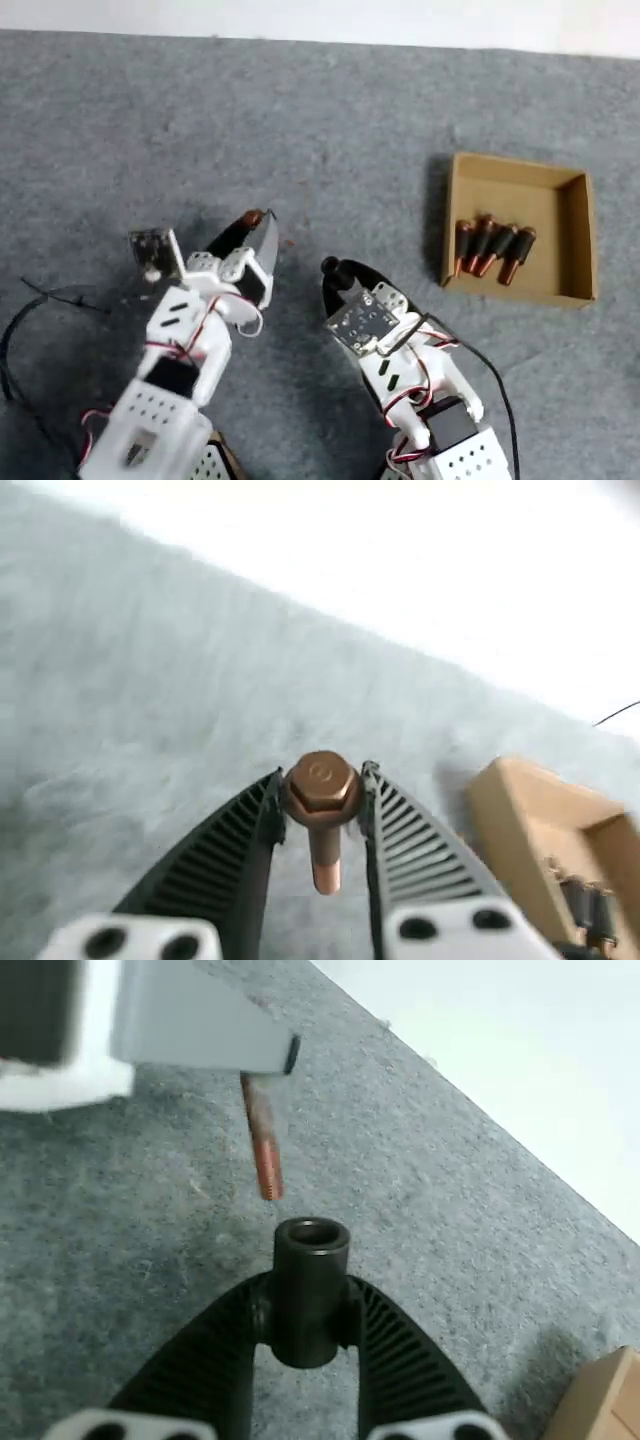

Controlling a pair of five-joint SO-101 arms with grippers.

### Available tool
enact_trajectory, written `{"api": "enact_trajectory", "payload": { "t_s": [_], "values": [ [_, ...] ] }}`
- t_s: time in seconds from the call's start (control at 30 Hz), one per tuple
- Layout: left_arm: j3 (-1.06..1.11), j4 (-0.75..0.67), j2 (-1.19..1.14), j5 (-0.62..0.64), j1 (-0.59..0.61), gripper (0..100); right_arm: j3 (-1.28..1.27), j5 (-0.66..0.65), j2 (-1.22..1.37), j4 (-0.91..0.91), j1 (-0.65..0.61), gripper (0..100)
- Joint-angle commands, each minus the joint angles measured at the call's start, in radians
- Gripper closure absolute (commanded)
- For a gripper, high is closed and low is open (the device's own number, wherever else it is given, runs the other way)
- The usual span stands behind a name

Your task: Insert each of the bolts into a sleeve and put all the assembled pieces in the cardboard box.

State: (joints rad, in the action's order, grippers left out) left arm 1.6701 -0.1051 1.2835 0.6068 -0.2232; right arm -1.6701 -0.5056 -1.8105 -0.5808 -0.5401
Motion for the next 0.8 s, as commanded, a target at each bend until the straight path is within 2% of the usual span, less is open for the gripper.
{"api": "enact_trajectory", "payload": {
  "t_s": [0.0, 0.07, 0.17, 0.23, 0.3, 0.47, 0.67, 0.77],
  "values": [
    [0.036, -0.031, 0.222, 0.011, -0.018, 100, -0.125, -0.011, 0.008, 0.033, -0.008, 99.4],
    [0.033, 0.034, 0.326, 0.055, -0.010, 100, -0.125, -0.040, 0.008, 0.033, -0.010, 99.4],
    [0.027, 0.203, 0.479, 0.175, -0.016, 100, -0.124, -0.052, 0.008, 0.031, -0.010, 99.4],
    [0.021, 0.295, 0.564, 0.189, -0.028, 100, -0.124, -0.054, 0.008, 0.031, -0.010, 99.4],
    [0.004, 0.350, 0.553, 0.189, -0.061, 100, -0.124, -0.055, 0.008, 0.030, -0.010, 99.4],
    [0.008, 0.381, 0.527, 0.186, -0.124, 100, -0.124, -0.055, 0.008, 0.030, -0.005, 99.4],
    [0.004, 0.382, 0.530, 0.163, -0.130, 100, -0.124, -0.057, 0.008, 0.028, -0.005, 99.4],
    [-0.028, 0.437, 0.532, 0.164, -0.153, 100, -0.125, -0.057, 0.008, 0.028, -0.005, 99.4]
  ]
}}
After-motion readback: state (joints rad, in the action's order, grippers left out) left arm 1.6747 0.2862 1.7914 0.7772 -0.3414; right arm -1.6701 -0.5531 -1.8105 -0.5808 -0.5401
